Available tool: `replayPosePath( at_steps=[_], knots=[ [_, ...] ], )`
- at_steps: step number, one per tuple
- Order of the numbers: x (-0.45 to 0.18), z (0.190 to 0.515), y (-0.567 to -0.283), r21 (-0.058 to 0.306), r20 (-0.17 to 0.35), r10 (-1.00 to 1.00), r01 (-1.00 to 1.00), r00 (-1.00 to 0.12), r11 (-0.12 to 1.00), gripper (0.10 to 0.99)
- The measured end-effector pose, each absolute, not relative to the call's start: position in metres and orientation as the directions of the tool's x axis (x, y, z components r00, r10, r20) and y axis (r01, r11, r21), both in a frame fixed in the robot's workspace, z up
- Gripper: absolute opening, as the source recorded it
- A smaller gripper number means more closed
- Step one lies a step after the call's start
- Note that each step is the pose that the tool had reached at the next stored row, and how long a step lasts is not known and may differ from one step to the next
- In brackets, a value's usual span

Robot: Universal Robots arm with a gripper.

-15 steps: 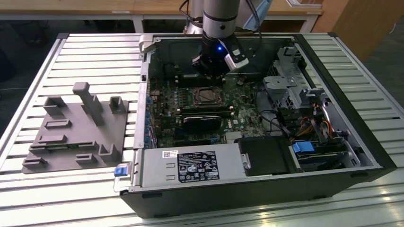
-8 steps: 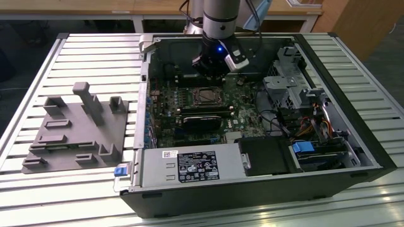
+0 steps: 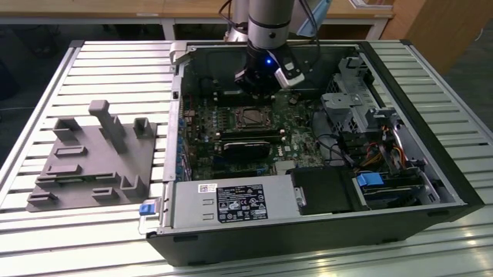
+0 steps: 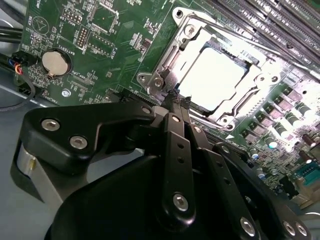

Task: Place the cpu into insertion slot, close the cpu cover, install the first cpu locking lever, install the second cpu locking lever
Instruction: 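Install the second cpu locking lever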

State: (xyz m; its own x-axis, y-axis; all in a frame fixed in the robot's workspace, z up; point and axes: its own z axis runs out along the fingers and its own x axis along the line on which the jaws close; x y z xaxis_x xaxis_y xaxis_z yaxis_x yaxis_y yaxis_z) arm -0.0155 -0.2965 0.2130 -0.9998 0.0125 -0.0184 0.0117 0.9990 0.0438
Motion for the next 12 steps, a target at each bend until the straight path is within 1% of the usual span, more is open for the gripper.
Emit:
replayPosePath(
  at_steps=[7, 12],
  knots=[
    [-0.016, 0.216, -0.298, 0.044, -0.018, 0.013, 0.012, -1.000, 0.999, 0.122],
    [-0.016, 0.228, -0.298, 0.044, -0.018, 0.012, 0.012, -1.000, 0.999, 0.122]
  ],
)
